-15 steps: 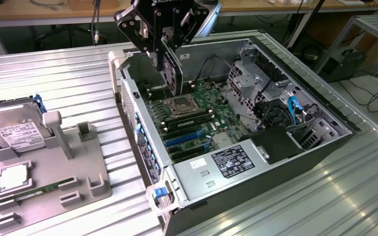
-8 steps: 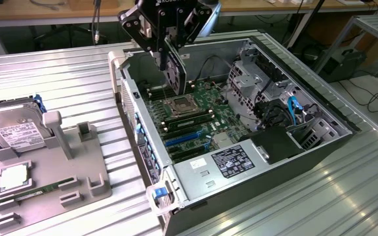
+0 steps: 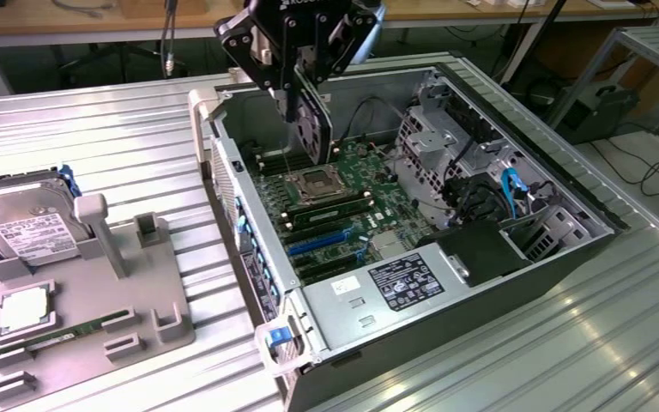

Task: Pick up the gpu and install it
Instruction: 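Pick up the gpu and move the gpu toward the slot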

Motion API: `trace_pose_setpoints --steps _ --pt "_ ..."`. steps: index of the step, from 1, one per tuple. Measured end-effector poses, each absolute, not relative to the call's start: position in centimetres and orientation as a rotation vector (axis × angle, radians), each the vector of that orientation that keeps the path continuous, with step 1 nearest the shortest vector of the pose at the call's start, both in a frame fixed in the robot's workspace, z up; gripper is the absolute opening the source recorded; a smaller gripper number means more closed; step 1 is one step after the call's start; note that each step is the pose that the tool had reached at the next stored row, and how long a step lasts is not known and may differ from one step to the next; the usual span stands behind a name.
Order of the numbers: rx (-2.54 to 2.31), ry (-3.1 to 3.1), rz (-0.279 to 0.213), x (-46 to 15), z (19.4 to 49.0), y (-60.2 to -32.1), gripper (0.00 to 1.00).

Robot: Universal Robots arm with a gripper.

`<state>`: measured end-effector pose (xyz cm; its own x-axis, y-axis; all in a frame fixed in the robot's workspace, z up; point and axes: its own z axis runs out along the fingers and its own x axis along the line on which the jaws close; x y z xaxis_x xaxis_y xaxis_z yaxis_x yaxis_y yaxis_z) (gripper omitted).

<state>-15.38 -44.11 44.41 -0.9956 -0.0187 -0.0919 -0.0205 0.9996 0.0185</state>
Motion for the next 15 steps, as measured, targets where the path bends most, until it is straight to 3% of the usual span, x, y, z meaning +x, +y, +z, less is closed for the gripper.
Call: trace_pose_setpoints --steps 15 --pt "-0.030 3.044 0.030 -14.1 44.4 -44.1 0.28"
